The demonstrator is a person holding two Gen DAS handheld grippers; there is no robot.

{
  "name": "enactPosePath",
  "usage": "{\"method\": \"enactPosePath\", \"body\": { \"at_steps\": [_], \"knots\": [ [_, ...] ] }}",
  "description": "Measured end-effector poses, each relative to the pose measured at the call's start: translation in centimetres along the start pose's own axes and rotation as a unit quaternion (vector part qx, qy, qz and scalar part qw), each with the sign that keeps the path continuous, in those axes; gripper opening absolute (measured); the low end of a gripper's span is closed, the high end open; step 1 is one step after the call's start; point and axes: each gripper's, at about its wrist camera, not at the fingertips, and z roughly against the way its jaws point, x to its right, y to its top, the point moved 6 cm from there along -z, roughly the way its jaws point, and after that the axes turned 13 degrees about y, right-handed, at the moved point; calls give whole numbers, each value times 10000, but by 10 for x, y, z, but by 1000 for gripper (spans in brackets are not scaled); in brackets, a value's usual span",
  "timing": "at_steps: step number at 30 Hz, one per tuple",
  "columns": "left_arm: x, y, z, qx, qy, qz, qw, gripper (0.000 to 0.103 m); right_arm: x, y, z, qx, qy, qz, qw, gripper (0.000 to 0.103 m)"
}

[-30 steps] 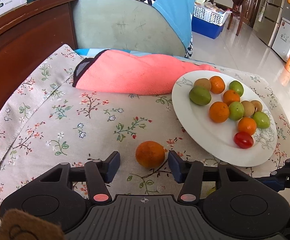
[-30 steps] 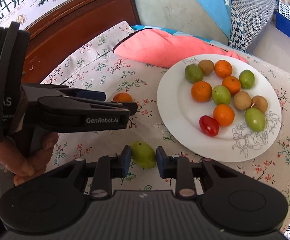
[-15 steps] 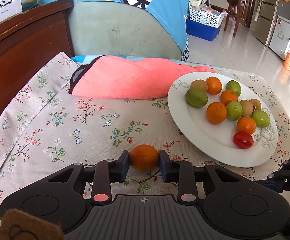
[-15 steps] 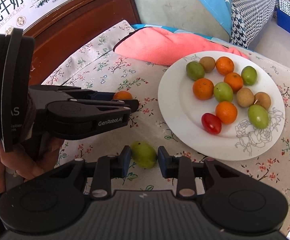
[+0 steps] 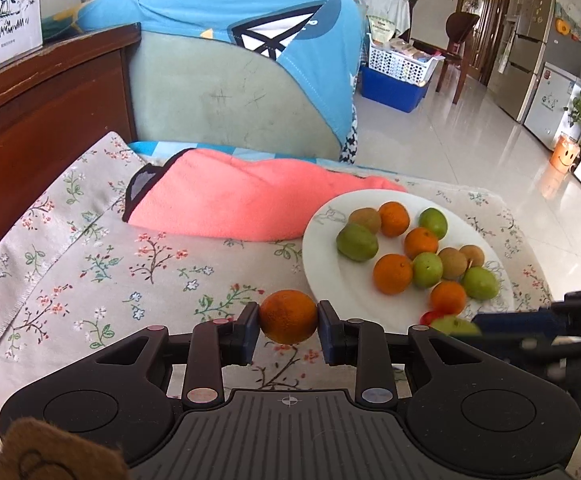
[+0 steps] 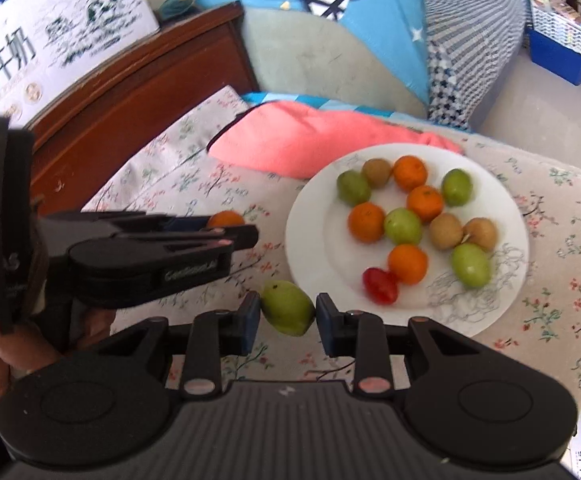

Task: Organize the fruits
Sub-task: 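Carry the tangerine and green fruit onto the plate and open both tools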

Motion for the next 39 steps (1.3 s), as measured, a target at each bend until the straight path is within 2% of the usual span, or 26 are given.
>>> {"method": "enactPosePath", "body": {
  "at_steps": [5, 9, 12, 15, 19, 26, 30, 31, 32, 33, 39],
  "knots": [
    [15, 8, 4, 158, -201, 6, 9997, 28, 34, 21, 26, 667, -388, -740, 9943, 31],
    [22, 13, 1, 181, -248, 98, 9995, 28, 59, 25, 39, 970, -757, -1268, 9843, 31],
    [25, 15, -4, 160, -267, 151, 9994, 28, 72, 21, 38, 936, -929, -1574, 9787, 31],
    [30, 15, -9, 130, -285, 159, 9994, 28, 80, 14, 34, 866, -847, -1993, 9724, 31],
    [35, 12, -15, 26, -333, 185, 9993, 28, 86, 6, 28, 758, -907, -2214, 9680, 31],
    [45, 10, -19, -75, -334, 149, 9993, 29, 89, 3, 20, 741, -1014, -2276, 9656, 32],
    [49, 12, -14, -33, -277, 52, 9996, 32, 87, 8, 23, 868, -1080, -2171, 9663, 33],
    [49, 13, -12, -17, -245, 28, 9997, 34, 85, 10, 25, 908, -1117, -2091, 9672, 33],
    [50, 14, -11, -9, -200, 8, 9998, 42, 84, 12, 26, 947, -1141, -2015, 9682, 33],
    [49, 15, -9, 3, -133, -3, 9999, 54, 82, 14, 27, 985, -1154, -1953, 9689, 34],
    [48, 20, 4, 78, 69, -59, 9999, 77, 75, 22, 31, 1067, -1175, -1800, 9708, 36]
  ]
}}
